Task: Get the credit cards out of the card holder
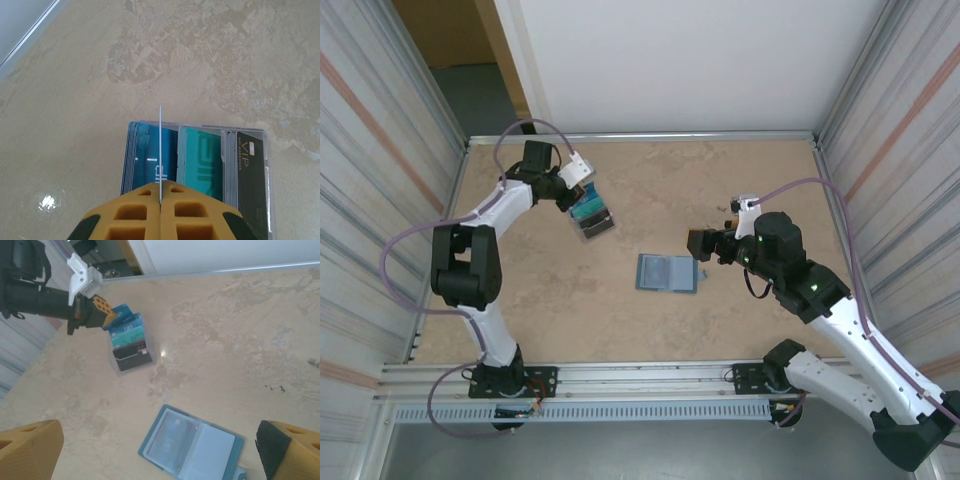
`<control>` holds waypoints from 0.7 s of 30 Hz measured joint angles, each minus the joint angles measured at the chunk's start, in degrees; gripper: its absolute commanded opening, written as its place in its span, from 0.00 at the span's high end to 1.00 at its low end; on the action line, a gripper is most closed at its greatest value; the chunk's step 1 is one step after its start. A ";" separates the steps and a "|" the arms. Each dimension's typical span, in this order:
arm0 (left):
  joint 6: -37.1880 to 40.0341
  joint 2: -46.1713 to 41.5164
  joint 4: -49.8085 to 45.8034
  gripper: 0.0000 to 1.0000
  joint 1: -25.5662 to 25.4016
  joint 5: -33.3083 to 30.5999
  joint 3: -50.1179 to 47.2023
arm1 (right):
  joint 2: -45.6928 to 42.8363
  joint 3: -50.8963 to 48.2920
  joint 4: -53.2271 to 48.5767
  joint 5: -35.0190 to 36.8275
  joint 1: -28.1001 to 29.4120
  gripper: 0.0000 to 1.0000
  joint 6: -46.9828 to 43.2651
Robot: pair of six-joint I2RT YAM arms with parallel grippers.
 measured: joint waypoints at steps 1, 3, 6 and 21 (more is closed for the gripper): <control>0.17 0.26 -0.07 1.00 0.07 0.00 0.33 | 0.00 0.00 -0.15 0.13 0.00 0.01 0.02; 0.44 0.74 -0.11 1.00 0.15 0.00 0.85 | 0.00 -0.02 -0.31 0.48 0.00 0.01 0.04; 0.79 1.75 -0.28 1.00 0.17 0.02 1.66 | 0.00 -0.11 -0.52 1.20 0.00 0.01 0.24; 1.90 5.60 -3.45 1.00 0.94 0.87 5.11 | -0.02 -0.33 -1.14 1.70 0.00 0.01 0.44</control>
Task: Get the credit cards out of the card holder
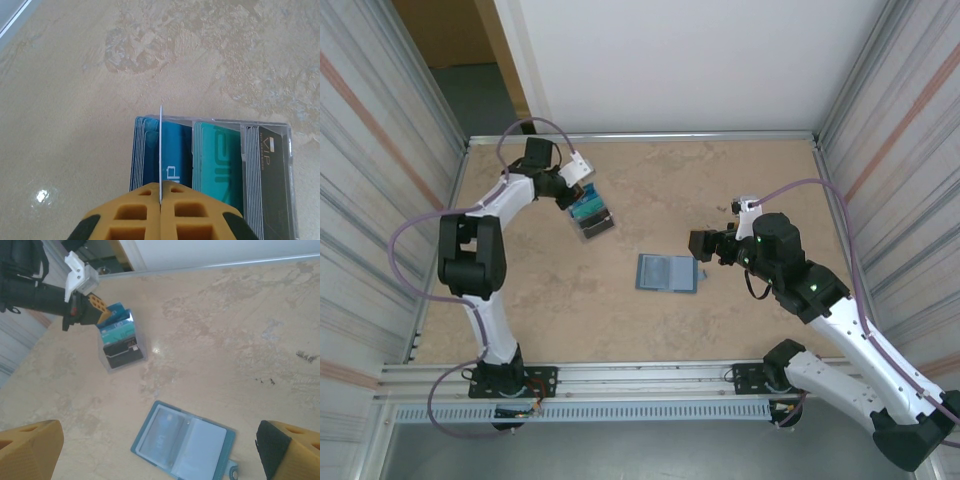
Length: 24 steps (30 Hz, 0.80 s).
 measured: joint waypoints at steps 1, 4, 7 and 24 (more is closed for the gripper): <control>0.02 0.68 -0.39 1.00 -0.02 0.24 0.57 | 0.00 0.00 -0.02 0.00 0.00 0.01 0.00; 0.04 2.38 -1.29 1.00 0.00 0.83 1.49 | 0.00 0.00 0.00 0.00 0.00 0.01 0.00; 0.07 3.30 -1.90 1.00 0.00 1.25 1.68 | 0.00 0.00 -0.02 -0.02 0.00 0.01 0.02; -0.07 5.42 -3.85 1.00 -3.98 5.27 4.37 | 0.81 0.00 0.48 -1.03 0.00 0.01 1.31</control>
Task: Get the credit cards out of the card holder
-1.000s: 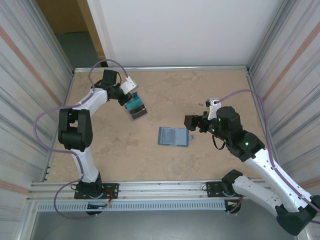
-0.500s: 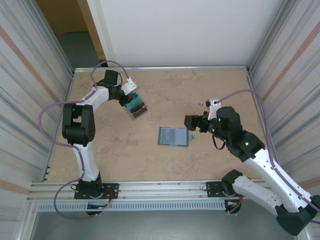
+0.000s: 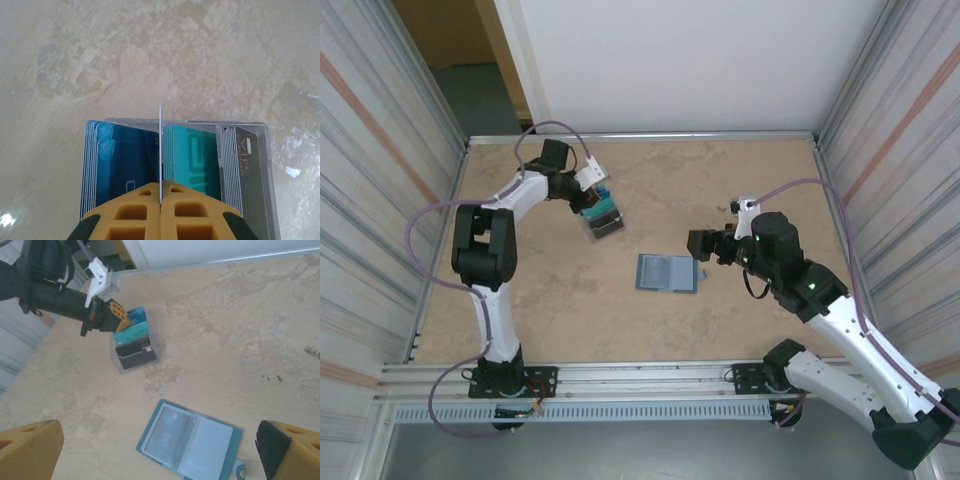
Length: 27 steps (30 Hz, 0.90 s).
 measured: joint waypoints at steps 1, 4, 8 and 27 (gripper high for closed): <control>0.00 0.00 -0.04 1.00 -0.42 0.00 0.04 | 0.15 0.00 0.04 -0.13 0.00 0.01 0.02; -0.22 0.00 0.00 1.00 -1.97 -0.04 0.07 | 0.72 0.00 0.04 -0.63 0.00 0.01 0.17; -1.25 0.00 0.00 0.98 -3.58 -0.04 0.07 | 2.03 0.00 0.02 -1.20 0.00 0.01 0.20; -2.29 -5.88 -0.68 0.72 -4.11 -7.61 0.04 | 4.11 0.02 -0.11 -2.64 -0.09 0.01 0.17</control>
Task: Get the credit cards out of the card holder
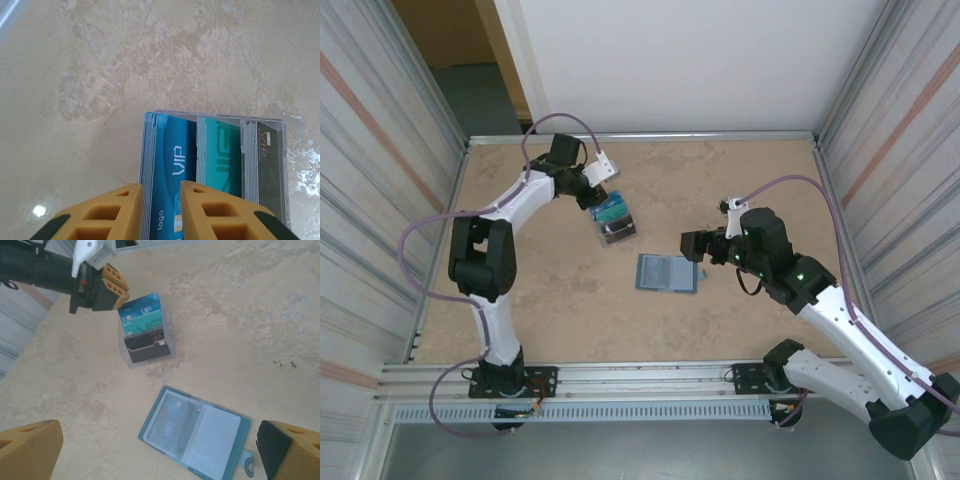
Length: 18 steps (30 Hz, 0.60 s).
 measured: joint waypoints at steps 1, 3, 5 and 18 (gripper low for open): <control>-0.02 -0.68 0.07 0.72 -0.04 -0.35 -0.11 | 0.00 0.00 -0.20 0.17 0.00 0.01 0.00; -0.04 -2.45 0.11 0.69 -0.28 -1.11 -0.83 | 0.00 0.00 -0.83 0.44 0.00 0.02 0.02; -0.42 -4.79 0.46 0.61 -0.68 -1.62 -2.40 | 0.24 0.13 -1.77 0.87 0.00 0.05 0.04; -16.28 -34.88 15.41 0.01 -3.10 -10.51 -25.73 | 14.36 6.93 -10.43 9.88 9.09 0.28 5.92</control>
